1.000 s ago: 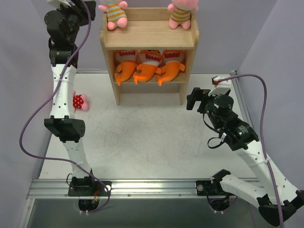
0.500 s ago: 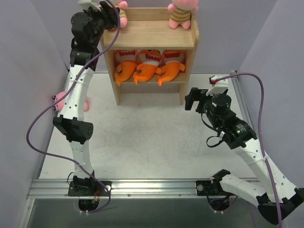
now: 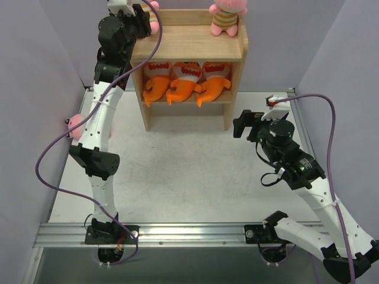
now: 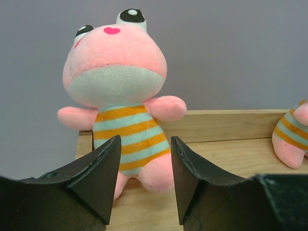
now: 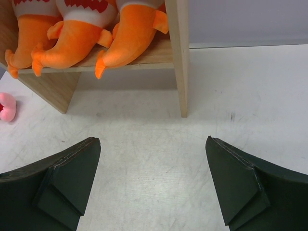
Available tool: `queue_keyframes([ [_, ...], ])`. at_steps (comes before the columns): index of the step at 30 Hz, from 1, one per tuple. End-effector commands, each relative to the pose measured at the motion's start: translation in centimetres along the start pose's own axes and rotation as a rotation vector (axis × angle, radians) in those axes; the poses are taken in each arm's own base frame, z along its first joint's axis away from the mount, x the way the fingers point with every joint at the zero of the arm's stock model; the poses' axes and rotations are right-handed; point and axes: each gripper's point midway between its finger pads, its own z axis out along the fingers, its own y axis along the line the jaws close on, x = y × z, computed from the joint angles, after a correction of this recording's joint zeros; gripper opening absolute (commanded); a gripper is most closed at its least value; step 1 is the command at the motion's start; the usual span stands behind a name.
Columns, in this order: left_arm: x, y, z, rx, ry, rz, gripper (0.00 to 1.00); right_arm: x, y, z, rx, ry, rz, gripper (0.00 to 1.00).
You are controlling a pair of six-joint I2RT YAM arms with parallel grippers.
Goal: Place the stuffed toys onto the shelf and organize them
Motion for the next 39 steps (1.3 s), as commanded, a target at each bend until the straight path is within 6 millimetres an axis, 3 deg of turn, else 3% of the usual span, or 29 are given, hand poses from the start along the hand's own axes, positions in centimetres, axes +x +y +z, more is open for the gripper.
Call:
queue_keyframes([
  [1,-1.5,-0.4,0.0,-0.013,-0.046,0.037,0.54,-0.8,-0.3,-0.3,0.011,-0.039,0.014,0.95],
  [18,2.5,-1.3,0.5,-0.023,0.036,0.096,0.41,-0.5,-0.8,-0.3,0.028,-0.036,0.001,0.95],
  [30,4.3,-1.5,-0.6,-0.035,0.100,0.096,0.45,-0.3,-0.8,-0.2,0.028,-0.032,-0.010,0.95],
  [39,5.0,-0.9,-0.2,-0.063,0.106,0.073,0.46,-0.3,-0.7,-0.2,0.026,-0.031,-0.012,0.95],
])
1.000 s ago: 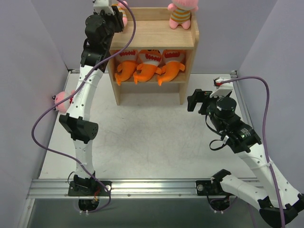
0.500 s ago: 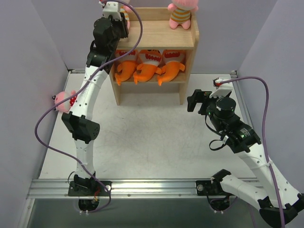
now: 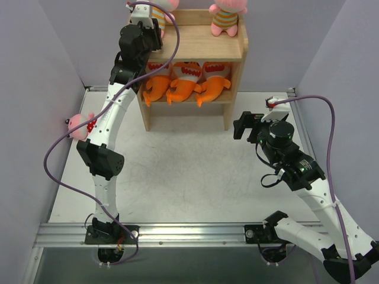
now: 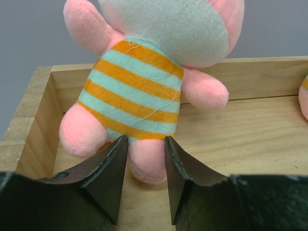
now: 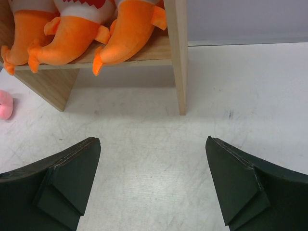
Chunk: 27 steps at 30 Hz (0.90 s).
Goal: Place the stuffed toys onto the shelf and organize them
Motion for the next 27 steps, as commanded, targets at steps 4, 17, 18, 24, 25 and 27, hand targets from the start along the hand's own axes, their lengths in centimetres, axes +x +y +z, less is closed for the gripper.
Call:
queue_keyframes([
  [4,-1.7,1.3,-0.5,-0.035,-0.025,-0.033,0.38,-0.7,-0.5,0.0,0.025,-0.034,-0.008,0.95],
  [17,-2.6,3.6,-0.6,-0.112,-0.088,-0.134,0.02,-0.6,-0.6,0.1,0.030,-0.031,-0.006,0.95],
  [18,-2.6,3.7,-0.6,-0.122,-0.098,-0.151,0.02,-0.6,-0.6,0.1,0.029,-0.033,-0.006,0.95],
  [24,-4.2,4.6,-0.9,-0.166,-0.217,-0.227,0.02,-0.5,-0.7,0.1,0.032,-0.028,-0.009,0.95],
  [25,-4.4,4.6,-0.8,-0.166,-0.234,-0.234,0.02,-0.5,-0.7,0.1,0.033,-0.029,-0.009,0.95],
  [27,-4.7,4.5,-0.6,-0.163,-0.250,-0.245,0.02,-0.5,-0.7,0.1,0.035,-0.029,-0.010,0.95],
])
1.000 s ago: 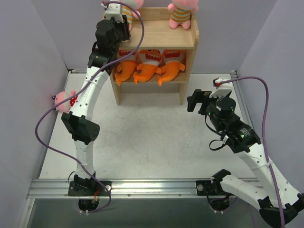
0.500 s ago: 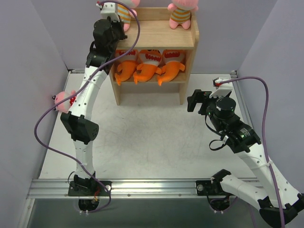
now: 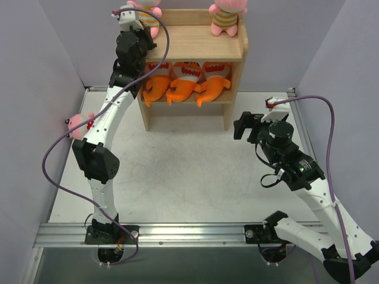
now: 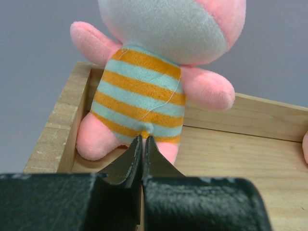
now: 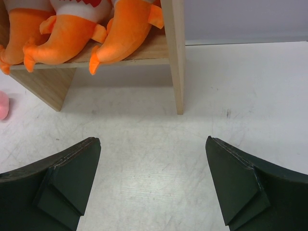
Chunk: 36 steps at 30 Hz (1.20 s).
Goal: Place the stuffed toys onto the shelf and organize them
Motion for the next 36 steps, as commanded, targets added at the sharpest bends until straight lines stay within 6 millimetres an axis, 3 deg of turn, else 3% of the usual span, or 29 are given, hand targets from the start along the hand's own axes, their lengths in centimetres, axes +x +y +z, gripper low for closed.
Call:
queue_keyframes([
  [1,-4.6,0.9,0.0,-0.040,-0.150,-0.062,0.03,-0.7,-0.5,0.0,0.026,-0.033,-0.004,0.95],
  [6,-5.1,0.4,0.6,-0.023,-0.184,-0.071,0.02,-0.7,-0.6,0.0,0.031,-0.031,-0.006,0.95],
  [14,-2.4,0.2,1.8,-0.020,-0.133,-0.060,0.03,-0.6,-0.8,0.1,0.040,-0.029,-0.012,0.95],
  [21,-1.4,0.2,1.9,-0.015,-0.111,-0.044,0.04,-0.6,-0.8,0.1,0.042,-0.027,-0.016,0.95],
  [26,-1.8,-0.2,1.5,0.006,-0.115,-0.043,0.16,-0.6,-0.8,0.1,0.042,-0.028,-0.016,0.95],
  [30,-3.3,-0.5,0.9,0.020,-0.144,-0.052,0.26,-0.7,-0.8,0.1,0.039,-0.030,-0.013,0.95],
  [36,-4.8,-0.9,0.2,0.040,-0.177,-0.065,0.31,-0.7,-0.7,0.1,0.035,-0.029,-0.013,0.95],
])
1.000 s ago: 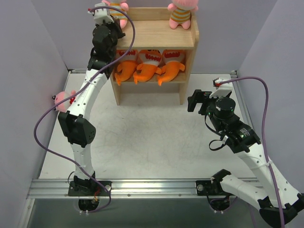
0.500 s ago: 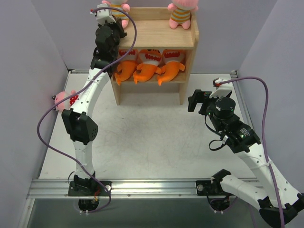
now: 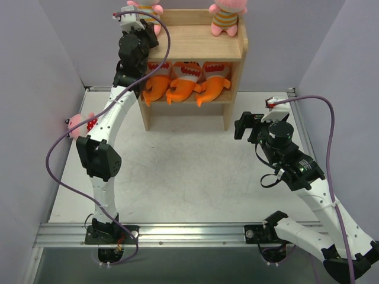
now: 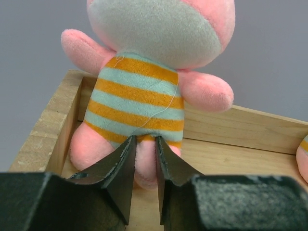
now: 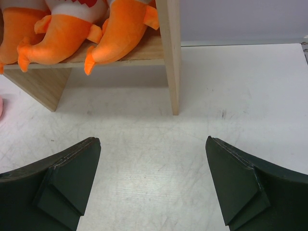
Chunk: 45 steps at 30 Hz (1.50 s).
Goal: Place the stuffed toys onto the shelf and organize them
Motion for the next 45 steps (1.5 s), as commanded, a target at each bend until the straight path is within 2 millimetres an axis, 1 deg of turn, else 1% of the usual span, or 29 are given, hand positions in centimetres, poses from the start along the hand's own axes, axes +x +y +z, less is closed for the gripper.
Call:
queue_keyframes([
  [1,-5.1,-0.6,-0.8,0.027,-0.107,-0.020,0.32,-0.7,-0.4,0.1,0.019,-0.027,0.002,0.96],
  [2,-5.2,-0.7,-0.8,0.029,-0.110,-0.021,0.32,-0.7,-0.3,0.1,0.016,-0.025,0.003,0.95],
  [3,-5.7,-0.9,-1.0,0.033,-0.123,-0.027,0.33,-0.6,-0.3,0.1,0.015,-0.024,0.003,0.95],
  [5,-5.7,-0.9,-1.0,0.036,-0.122,-0.030,0.37,-0.8,-0.3,0.0,0.014,-0.028,0.005,0.95],
  [6,-6.1,-1.0,-1.1,0.040,-0.130,-0.034,0.38,-0.8,-0.3,0.1,0.014,-0.027,0.004,0.95],
  [10,-6.3,-1.1,-1.2,0.045,-0.135,-0.041,0.40,-0.7,-0.2,0.0,0.011,-0.026,0.007,0.95],
  [17,-7.2,-1.6,-1.6,0.061,-0.155,-0.058,0.45,-0.7,-0.2,-0.1,0.009,-0.024,0.006,0.95],
  [25,-8.1,-1.8,-2.1,0.071,-0.171,-0.069,0.47,-0.7,-0.2,-0.1,0.008,-0.026,0.010,0.95],
  [26,-8.5,-1.9,-2.3,0.075,-0.179,-0.073,0.47,-0.6,-0.2,0.0,0.009,-0.023,0.009,0.95],
  [27,-8.3,-1.8,-2.2,0.074,-0.175,-0.073,0.48,-0.6,-0.2,-0.1,0.008,-0.025,0.010,0.95],
  [32,-9.0,-2.1,-2.5,0.085,-0.184,-0.082,0.53,-0.6,-0.2,-0.1,0.007,-0.025,0.012,0.95],
  [34,-8.8,-2.3,-2.6,0.091,-0.180,-0.086,0.55,-0.7,-0.2,-0.1,0.006,-0.027,0.012,0.95],
  [35,-9.2,-2.4,-2.8,0.098,-0.186,-0.088,0.56,-0.7,-0.2,-0.2,0.004,-0.027,0.013,0.95],
  [37,-9.3,-2.5,-2.9,0.105,-0.189,-0.091,0.56,-0.7,-0.2,-0.2,0.004,-0.028,0.013,0.95],
  [38,-9.9,-2.6,-3.2,0.110,-0.198,-0.095,0.56,-0.8,-0.2,-0.2,0.006,-0.029,0.013,0.95],
  [45,-11.9,-2.8,-4.8,0.122,-0.215,-0.100,0.61,-0.8,-0.1,-0.2,0.000,-0.032,0.016,0.95],
])
